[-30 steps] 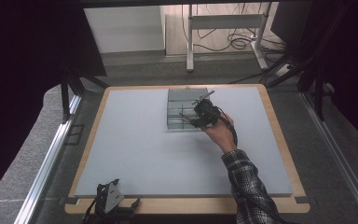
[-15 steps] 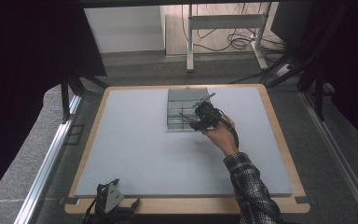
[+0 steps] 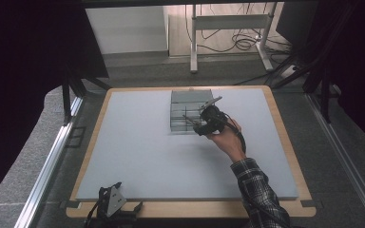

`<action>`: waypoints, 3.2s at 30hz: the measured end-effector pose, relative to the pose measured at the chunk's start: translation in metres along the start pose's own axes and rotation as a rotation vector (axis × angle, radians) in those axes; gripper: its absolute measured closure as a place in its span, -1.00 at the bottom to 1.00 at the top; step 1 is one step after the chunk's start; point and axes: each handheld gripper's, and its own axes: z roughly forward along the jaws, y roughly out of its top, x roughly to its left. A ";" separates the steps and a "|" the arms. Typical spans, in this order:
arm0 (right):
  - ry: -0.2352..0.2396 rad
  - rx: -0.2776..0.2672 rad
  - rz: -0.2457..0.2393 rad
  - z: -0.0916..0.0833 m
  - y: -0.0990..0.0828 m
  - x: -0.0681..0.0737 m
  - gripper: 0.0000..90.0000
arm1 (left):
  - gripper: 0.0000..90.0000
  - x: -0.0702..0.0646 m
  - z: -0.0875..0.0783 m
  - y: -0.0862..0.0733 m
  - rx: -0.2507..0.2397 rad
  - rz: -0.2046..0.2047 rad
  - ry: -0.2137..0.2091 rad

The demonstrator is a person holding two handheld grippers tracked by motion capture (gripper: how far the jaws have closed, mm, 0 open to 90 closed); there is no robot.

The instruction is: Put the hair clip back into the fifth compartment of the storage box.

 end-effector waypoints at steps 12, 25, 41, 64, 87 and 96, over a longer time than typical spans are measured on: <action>0.011 -0.007 0.005 -0.006 -0.008 0.003 -0.40 | -1.00 0.000 0.000 0.000 0.002 0.002 0.001; 0.005 -0.015 0.001 -0.010 -0.016 0.006 -0.55 | -1.00 0.000 0.000 0.000 0.002 0.002 0.001; 0.017 -0.016 0.004 -0.019 -0.030 0.010 -0.70 | -1.00 0.000 0.000 0.000 0.001 0.003 0.001; -0.013 -0.032 -0.001 -0.042 -0.055 0.006 -0.85 | -1.00 0.000 0.000 0.000 0.003 0.003 0.001; -0.032 -0.045 0.016 -0.070 -0.089 0.003 -0.90 | -1.00 0.000 0.000 0.000 0.001 0.000 0.000; -0.035 -0.038 0.019 -0.076 -0.109 0.005 -0.91 | -1.00 0.000 0.000 0.000 0.000 0.000 0.000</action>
